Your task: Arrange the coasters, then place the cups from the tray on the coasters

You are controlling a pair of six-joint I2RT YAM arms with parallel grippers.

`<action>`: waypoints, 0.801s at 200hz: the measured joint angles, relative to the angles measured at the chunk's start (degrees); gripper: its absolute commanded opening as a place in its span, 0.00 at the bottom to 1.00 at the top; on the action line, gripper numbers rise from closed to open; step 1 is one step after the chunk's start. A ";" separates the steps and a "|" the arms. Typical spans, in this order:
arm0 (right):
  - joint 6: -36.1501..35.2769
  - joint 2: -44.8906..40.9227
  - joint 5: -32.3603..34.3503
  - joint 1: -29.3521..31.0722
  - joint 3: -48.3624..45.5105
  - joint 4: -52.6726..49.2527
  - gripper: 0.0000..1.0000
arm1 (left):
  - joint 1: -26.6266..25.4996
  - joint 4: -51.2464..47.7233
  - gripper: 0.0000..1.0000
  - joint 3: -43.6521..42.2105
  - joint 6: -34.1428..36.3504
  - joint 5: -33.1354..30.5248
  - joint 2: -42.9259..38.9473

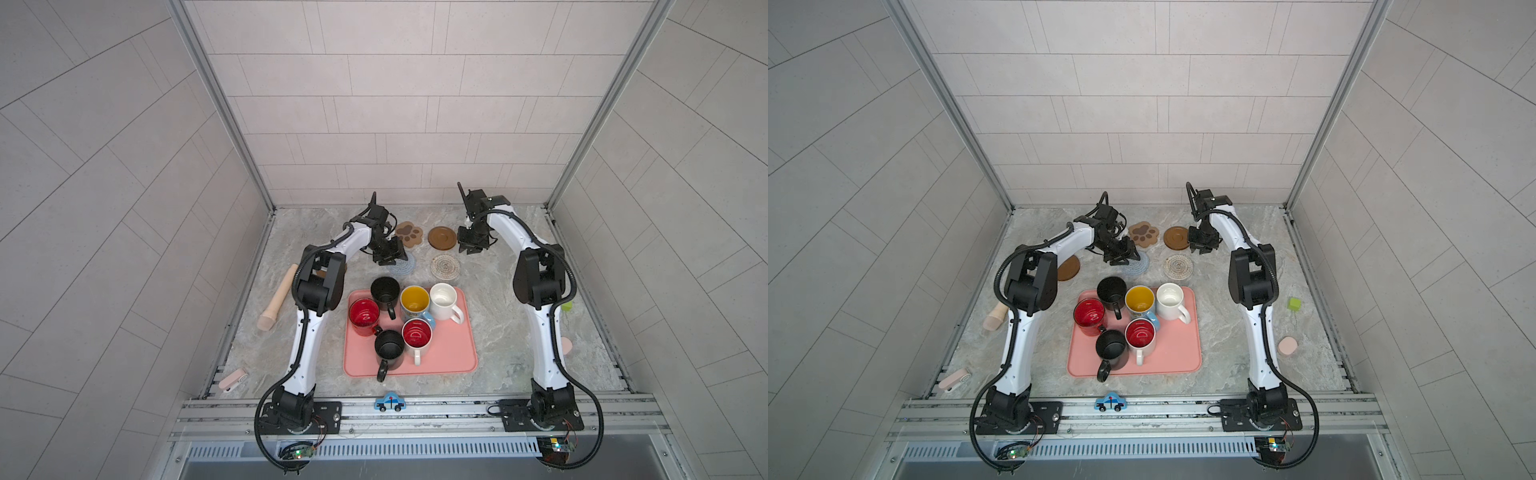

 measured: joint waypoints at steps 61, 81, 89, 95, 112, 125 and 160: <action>0.20 -0.09 -0.02 0.02 -0.31 0.04 0.31 | -1.03 -0.74 0.56 0.46 1.05 0.76 0.35; 0.20 -0.28 0.00 0.02 -1.18 0.02 0.31 | -1.64 -0.94 0.56 1.46 1.27 1.36 1.01; 0.20 -0.37 0.00 0.02 -1.70 0.13 0.31 | -1.88 -1.03 0.56 1.88 1.40 1.44 1.29; 0.22 -0.44 0.00 0.02 -2.12 0.17 0.31 | -1.99 -1.01 0.56 2.08 1.42 1.55 1.44; 0.35 -0.55 0.02 0.02 -3.06 0.26 0.31 | -2.29 -1.14 0.56 2.69 1.44 1.70 1.79; 0.42 -0.55 0.04 0.02 -3.58 0.39 0.31 | -2.40 -1.18 0.56 3.08 1.46 2.01 2.10; 0.42 -0.81 0.07 0.02 -4.20 0.63 0.31 | -2.43 -1.55 0.56 3.76 1.46 2.40 2.51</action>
